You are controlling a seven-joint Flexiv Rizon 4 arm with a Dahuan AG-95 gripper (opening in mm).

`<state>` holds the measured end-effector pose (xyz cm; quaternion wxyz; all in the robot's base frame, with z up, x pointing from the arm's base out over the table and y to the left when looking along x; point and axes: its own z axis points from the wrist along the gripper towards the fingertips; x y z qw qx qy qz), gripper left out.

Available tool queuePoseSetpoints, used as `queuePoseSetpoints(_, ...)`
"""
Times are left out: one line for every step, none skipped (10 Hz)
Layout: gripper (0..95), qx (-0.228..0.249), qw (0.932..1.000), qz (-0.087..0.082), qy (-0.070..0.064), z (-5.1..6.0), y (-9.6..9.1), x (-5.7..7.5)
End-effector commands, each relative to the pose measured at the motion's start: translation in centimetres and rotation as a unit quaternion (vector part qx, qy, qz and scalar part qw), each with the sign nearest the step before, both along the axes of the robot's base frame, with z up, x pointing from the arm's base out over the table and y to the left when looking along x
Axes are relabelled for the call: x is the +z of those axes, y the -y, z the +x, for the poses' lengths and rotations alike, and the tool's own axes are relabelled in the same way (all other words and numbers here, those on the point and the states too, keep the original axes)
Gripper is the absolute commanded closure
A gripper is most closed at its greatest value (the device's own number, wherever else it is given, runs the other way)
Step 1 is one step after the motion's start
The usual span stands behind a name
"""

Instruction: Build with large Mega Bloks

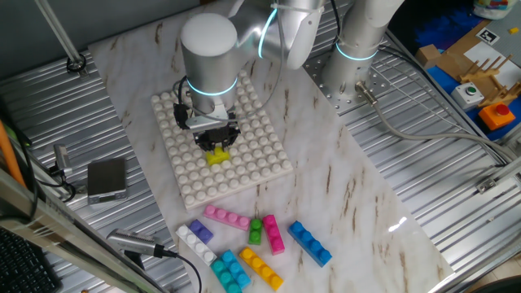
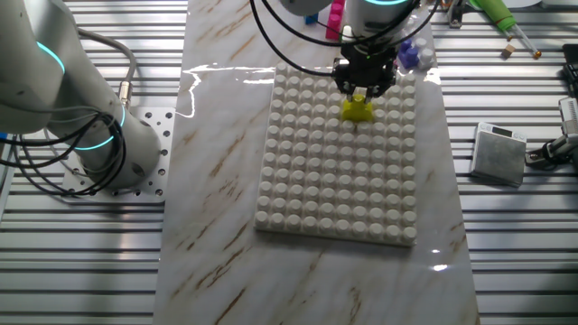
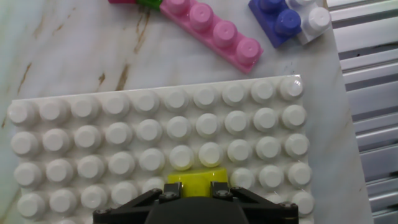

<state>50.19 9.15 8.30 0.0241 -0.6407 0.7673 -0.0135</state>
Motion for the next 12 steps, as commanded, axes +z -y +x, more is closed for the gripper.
queuePoseSetpoints(95.0, 0.002, 1.0000, 0.006, 0.001, -0.01, 0.00, -0.03)
queuePoseSetpoints(95.0, 0.005, 1.0000, 0.007, 0.001, -0.01, 0.00, -0.03)
queuePoseSetpoints(95.0, 0.006, 0.9999, 0.008, 0.001, -0.01, 0.00, -0.03)
queuePoseSetpoints(95.0, 0.009, 0.9999, 0.009, 0.001, -0.01, 0.00, -0.03)
queuePoseSetpoints(95.0, 0.009, 0.9999, 0.009, 0.001, -0.01, 0.00, -0.03)
queuePoseSetpoints(95.0, 0.009, 0.9999, 0.009, 0.001, 0.00, 0.00, -0.03)
queuePoseSetpoints(95.0, 0.008, 0.9999, 0.009, 0.001, 0.00, 0.00, -0.06)
queuePoseSetpoints(95.0, 0.008, 0.9999, 0.008, 0.001, 0.00, 0.02, -0.05)
queuePoseSetpoints(95.0, 0.007, 0.9999, 0.008, 0.001, -0.01, 0.05, -0.03)
queuePoseSetpoints(95.0, 0.006, 0.9999, 0.009, 0.000, 0.01, 0.17, 0.04)
queuePoseSetpoints(95.0, 0.004, 0.9999, 0.012, -0.001, -0.05, 0.41, 0.15)
queuePoseSetpoints(95.0, 0.004, 0.9999, 0.012, -0.001, -0.04, 0.56, 0.23)
